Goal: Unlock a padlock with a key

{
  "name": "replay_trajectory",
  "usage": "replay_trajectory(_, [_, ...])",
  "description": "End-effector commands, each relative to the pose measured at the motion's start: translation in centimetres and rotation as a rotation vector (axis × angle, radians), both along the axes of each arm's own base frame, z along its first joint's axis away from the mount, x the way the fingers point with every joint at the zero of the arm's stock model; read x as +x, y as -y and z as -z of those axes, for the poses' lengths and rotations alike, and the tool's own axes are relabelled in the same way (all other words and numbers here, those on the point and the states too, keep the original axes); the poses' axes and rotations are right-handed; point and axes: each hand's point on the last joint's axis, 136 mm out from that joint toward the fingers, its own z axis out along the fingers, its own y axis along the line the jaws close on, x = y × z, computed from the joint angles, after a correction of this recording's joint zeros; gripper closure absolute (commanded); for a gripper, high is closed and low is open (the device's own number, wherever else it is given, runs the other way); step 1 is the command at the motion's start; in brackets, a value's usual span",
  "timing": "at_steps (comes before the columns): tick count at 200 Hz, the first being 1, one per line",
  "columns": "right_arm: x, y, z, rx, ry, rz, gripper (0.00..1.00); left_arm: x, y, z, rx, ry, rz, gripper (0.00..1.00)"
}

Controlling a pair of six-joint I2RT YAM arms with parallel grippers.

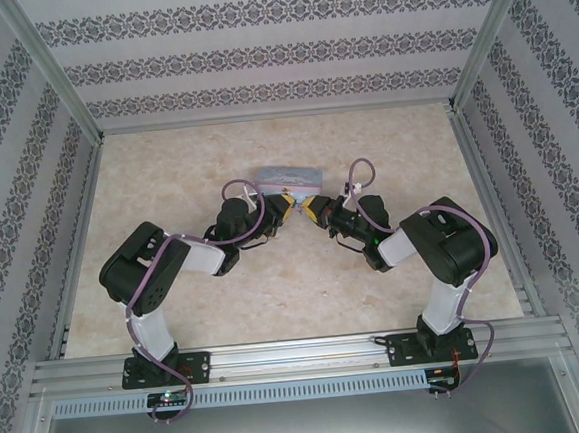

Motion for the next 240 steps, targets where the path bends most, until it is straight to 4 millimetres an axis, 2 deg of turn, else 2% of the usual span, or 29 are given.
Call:
replay_trajectory(1, [-0.2, -0.9, -2.0, 0.010, 0.096, -0.034, 1.00, -2.1, 3.0, -3.3, -0.064, 0.059, 0.140, 1.00])
replay_trajectory(55, [-0.1, -0.7, -1.5, 0.009, 0.090, -0.023, 1.00, -1.7, 2.9, -4.7, -0.198, 0.031, 0.105, 1.00])
replay_trajectory(105, [0.3, -0.6, -2.0, 0.033, 0.088, -0.006, 1.00, -1.5, 2.8, -5.7, -0.275, 0.034, 0.082, 1.00])
replay_trajectory(181, [0.3, -0.5, -3.0, 0.062, 0.103, -0.002, 1.00, -2.2, 2.7, -5.6, -0.244, 0.046, 0.106, 1.00])
replay_trajectory(240, [-0.2, -0.3, -2.7, 0.054, 0.097, -0.002, 1.00, -2.8, 2.9, -5.6, -0.199, 0.085, 0.142, 1.00])
